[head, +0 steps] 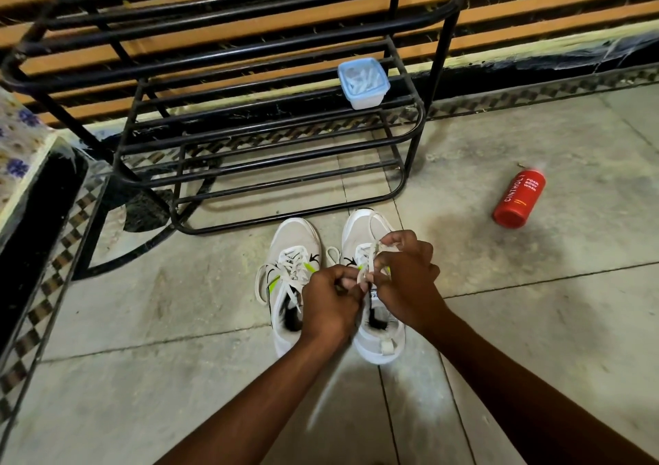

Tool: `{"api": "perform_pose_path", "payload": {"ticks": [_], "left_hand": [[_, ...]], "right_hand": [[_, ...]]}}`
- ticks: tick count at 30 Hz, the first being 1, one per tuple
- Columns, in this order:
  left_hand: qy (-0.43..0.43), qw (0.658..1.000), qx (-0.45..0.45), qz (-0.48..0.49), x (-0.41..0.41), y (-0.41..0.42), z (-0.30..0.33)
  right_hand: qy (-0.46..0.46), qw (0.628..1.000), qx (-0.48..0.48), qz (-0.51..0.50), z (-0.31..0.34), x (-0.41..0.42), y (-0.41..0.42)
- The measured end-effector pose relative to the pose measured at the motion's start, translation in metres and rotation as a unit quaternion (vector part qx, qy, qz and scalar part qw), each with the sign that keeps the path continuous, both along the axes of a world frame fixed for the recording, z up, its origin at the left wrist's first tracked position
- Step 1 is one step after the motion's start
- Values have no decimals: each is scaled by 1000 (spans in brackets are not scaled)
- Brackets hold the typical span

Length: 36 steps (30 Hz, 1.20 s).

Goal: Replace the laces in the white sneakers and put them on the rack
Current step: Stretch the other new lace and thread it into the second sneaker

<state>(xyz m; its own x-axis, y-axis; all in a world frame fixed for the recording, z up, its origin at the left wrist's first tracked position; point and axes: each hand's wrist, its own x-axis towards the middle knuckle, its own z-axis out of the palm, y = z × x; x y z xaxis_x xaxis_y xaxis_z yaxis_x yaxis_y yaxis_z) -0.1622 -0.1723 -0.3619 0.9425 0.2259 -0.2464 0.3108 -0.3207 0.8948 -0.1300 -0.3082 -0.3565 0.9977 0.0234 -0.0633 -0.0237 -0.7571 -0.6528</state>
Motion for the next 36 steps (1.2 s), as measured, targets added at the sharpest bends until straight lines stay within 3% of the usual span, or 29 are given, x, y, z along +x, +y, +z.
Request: {"api": "perform_pose_path", "payload": {"ticks": [4, 9, 27, 36], "left_hand": [[-1, 1000, 7, -5, 1, 0, 1], [-2, 1000, 26, 5, 1, 1, 3], [13, 998, 55, 0, 1, -4, 5], [30, 999, 32, -2, 4, -4, 10]], "right_hand": [[15, 997, 61, -52, -5, -5, 10], [31, 995, 71, -58, -5, -2, 14], [-15, 992, 115, -54, -3, -10, 5], [-88, 985, 137, -58, -19, -12, 1]]}}
